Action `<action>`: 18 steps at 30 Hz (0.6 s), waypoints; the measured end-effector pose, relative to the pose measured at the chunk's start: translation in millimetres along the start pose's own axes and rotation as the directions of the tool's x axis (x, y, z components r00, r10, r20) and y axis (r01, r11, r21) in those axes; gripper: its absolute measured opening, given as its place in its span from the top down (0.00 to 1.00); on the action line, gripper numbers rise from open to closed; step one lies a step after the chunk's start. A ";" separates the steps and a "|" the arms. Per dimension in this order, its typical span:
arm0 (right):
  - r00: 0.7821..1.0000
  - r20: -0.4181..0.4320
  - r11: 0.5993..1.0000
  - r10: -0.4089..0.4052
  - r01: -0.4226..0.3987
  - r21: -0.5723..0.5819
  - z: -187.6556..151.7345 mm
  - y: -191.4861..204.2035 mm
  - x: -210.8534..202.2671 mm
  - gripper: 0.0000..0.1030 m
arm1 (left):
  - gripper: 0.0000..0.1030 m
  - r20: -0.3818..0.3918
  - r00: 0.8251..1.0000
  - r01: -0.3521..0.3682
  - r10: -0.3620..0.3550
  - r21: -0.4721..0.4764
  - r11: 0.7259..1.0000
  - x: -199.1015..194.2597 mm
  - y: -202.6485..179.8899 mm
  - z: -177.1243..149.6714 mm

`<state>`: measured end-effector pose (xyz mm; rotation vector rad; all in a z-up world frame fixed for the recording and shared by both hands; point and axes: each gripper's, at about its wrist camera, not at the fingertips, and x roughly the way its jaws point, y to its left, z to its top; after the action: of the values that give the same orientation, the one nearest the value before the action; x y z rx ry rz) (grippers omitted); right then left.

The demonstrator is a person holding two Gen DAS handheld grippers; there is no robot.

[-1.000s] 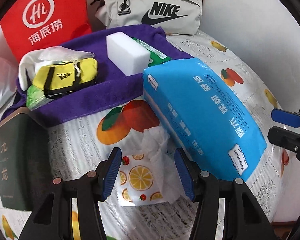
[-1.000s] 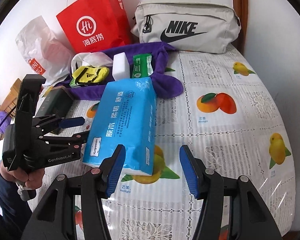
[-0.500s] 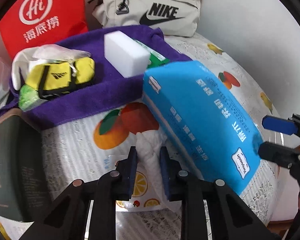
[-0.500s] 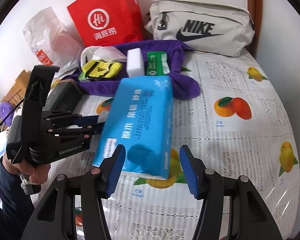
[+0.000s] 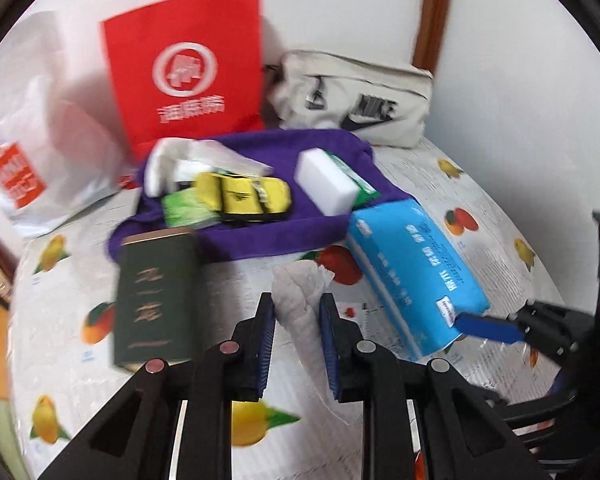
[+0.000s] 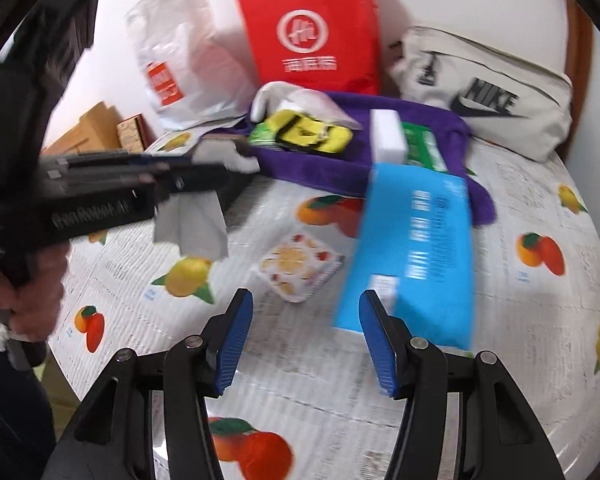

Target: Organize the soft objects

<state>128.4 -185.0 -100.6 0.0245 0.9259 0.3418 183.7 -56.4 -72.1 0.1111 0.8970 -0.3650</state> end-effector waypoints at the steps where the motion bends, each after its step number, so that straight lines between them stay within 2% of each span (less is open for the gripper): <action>1: 1.000 0.006 1.000 0.000 0.000 -0.015 -0.5 6.5 2.0 0.47 | 0.79 0.009 1.000 -0.010 0.010 -0.016 1.000 -6.4 6.8 -1.8; 6: 1.000 0.011 0.996 0.014 -0.013 -0.088 -1.7 38.2 19.4 0.52 | 0.79 0.034 0.998 -0.052 0.055 -0.074 0.996 -26.1 37.5 -10.9; 11: 0.999 -0.001 0.995 0.034 -0.034 -0.094 3.6 61.4 48.9 0.52 | 0.79 0.040 0.996 -0.072 0.078 -0.124 0.990 -34.5 67.8 -18.8; 14: 1.000 -0.012 0.995 -0.004 0.003 -0.101 5.3 71.7 67.8 0.52 | 0.79 0.046 0.995 -0.075 0.083 -0.144 0.987 -37.6 82.4 -21.4; 18: 0.997 0.021 0.994 -0.069 0.070 -0.081 10.4 74.0 83.5 0.52 | 0.79 0.057 0.996 -0.061 0.070 -0.148 0.987 -38.4 93.7 -23.3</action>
<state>162.0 -88.7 -147.0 -0.0799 0.8923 0.3142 177.9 46.8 -61.9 -0.0057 0.8541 -0.2391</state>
